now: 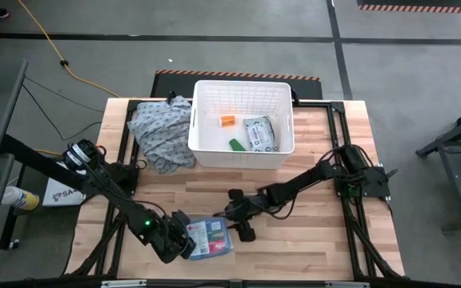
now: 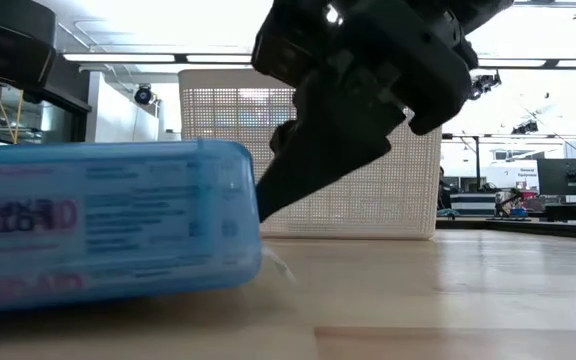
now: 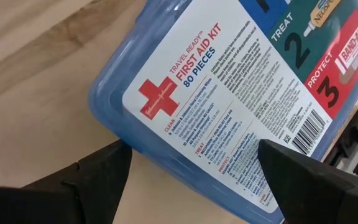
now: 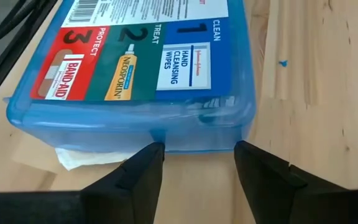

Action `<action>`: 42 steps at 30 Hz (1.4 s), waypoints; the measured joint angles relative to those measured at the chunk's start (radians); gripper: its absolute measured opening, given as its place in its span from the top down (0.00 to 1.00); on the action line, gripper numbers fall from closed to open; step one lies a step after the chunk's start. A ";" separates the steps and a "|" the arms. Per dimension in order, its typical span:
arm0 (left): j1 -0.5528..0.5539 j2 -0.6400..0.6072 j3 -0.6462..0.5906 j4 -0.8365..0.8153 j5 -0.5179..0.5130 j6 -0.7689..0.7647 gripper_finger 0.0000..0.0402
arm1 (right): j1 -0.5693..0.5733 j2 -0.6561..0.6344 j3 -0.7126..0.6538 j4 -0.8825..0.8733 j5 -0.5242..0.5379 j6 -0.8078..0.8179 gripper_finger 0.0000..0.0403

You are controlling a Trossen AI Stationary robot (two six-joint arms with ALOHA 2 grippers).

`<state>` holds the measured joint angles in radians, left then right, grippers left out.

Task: Pick & place medical supplies in basket/bin
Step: Put the blue first aid kit into the white bin

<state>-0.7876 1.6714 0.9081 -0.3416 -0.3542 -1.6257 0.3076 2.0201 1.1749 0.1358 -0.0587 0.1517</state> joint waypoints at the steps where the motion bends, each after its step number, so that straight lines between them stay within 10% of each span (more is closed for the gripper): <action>1: 0.000 0.000 0.000 0.001 0.001 0.002 0.05 | 0.001 0.000 0.008 -0.008 0.002 -0.001 0.53; 42: -0.001 0.000 0.000 -0.022 0.003 0.043 0.05 | 0.021 -0.004 0.229 -0.218 0.038 -0.053 0.54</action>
<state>-0.7883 1.6714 0.9077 -0.3632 -0.3513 -1.5823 0.3283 2.0156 1.4038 -0.0819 -0.0212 0.0990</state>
